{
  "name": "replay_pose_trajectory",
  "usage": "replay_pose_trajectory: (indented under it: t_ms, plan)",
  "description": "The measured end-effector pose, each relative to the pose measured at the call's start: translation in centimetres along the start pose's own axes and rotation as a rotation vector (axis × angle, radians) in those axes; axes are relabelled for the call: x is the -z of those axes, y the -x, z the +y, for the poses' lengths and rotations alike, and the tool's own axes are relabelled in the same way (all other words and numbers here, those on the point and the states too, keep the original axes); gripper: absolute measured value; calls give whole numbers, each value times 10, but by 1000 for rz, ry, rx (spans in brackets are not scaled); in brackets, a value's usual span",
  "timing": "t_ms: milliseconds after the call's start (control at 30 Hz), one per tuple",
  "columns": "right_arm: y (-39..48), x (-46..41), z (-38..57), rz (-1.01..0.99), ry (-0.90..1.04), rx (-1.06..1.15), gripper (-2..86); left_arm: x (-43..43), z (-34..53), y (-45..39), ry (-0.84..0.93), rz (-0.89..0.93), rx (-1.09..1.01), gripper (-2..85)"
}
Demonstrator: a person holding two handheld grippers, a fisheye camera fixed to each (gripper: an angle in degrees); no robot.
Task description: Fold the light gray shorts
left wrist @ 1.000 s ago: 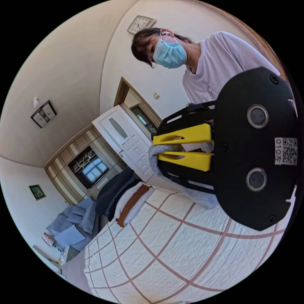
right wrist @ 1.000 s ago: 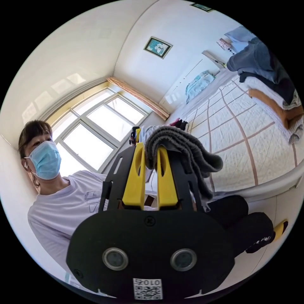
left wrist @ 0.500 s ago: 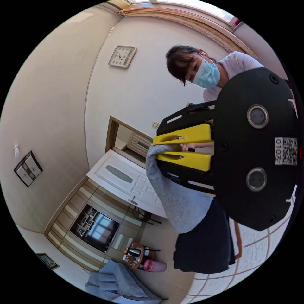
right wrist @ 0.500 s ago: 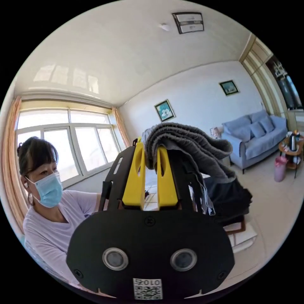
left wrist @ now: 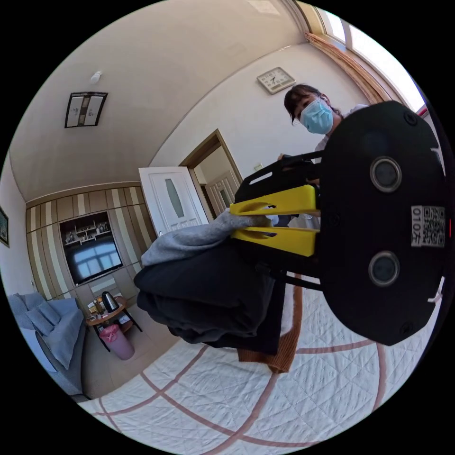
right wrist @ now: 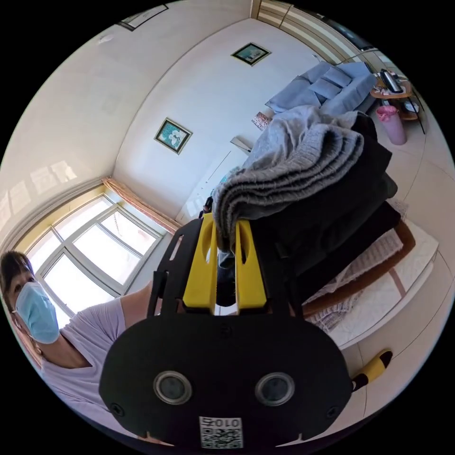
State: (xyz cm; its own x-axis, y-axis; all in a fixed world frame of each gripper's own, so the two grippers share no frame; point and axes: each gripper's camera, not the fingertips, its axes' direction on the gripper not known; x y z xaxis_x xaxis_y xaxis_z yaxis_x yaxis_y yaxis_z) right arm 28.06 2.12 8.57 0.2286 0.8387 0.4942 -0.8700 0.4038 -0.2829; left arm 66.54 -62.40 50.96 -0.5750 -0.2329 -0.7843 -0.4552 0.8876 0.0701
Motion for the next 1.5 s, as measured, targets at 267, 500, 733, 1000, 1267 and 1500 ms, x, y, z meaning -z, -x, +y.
replay_pose_trajectory:
  t_ms: [267,500,733,1000,1267,1500]
  plan:
    - [26,3,-25,-202,-11,-121,77,-15,-69,-34,109,-78,-85,63]
    - [0,-16,26,-200,12,-180,78,-9,-62,7,62,-120,33,64]
    - [49,-48,31,96,59,31,80,-17,-50,7,38,-123,20,54]
    - [91,-71,26,352,75,154,53,-38,-45,-29,8,-253,-126,24]
    - [69,-109,64,385,176,173,51,-54,5,6,-48,-211,-29,22]
    - [105,-71,68,651,42,322,55,-65,43,-119,-100,-605,-298,24]
